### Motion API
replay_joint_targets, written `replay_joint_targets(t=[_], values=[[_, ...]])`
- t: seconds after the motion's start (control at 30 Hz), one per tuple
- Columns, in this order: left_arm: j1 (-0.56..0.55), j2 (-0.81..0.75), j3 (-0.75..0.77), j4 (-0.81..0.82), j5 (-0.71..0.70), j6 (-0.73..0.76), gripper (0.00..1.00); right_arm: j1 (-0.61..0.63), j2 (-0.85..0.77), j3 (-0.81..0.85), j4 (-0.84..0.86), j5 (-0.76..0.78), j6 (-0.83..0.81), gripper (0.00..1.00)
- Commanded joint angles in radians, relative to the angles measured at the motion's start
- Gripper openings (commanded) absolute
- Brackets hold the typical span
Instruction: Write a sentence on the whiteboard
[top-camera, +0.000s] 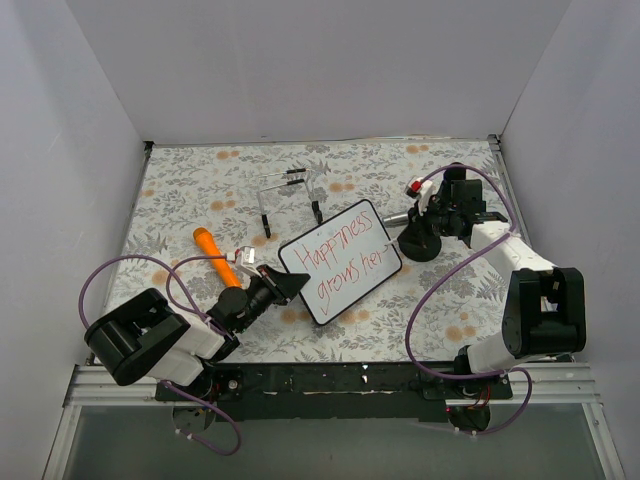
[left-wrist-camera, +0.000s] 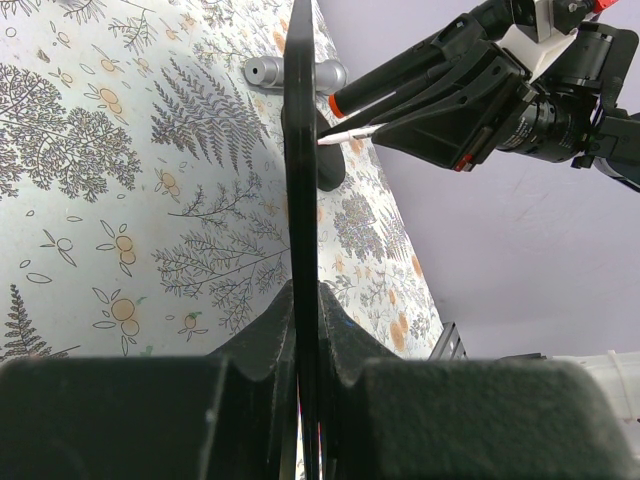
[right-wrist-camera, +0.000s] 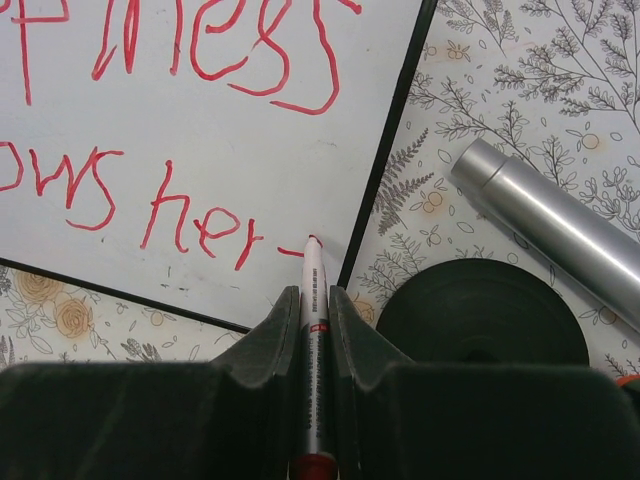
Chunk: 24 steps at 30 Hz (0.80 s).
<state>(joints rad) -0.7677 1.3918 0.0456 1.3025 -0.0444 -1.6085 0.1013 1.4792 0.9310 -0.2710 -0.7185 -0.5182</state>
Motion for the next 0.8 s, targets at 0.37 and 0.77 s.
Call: replay_joint_targets(t=[0.37,0.77], values=[[-0.005,-0.010,-0.092,0.277,0.020,0.027,0.00,0.028,-0.002,0.002,-0.057,-0.064,-0.069,0.01],[-0.007,-0.016,-0.093,0.274,0.018,0.027,0.00,0.026,-0.026,-0.037,-0.123,-0.012,-0.128,0.01]])
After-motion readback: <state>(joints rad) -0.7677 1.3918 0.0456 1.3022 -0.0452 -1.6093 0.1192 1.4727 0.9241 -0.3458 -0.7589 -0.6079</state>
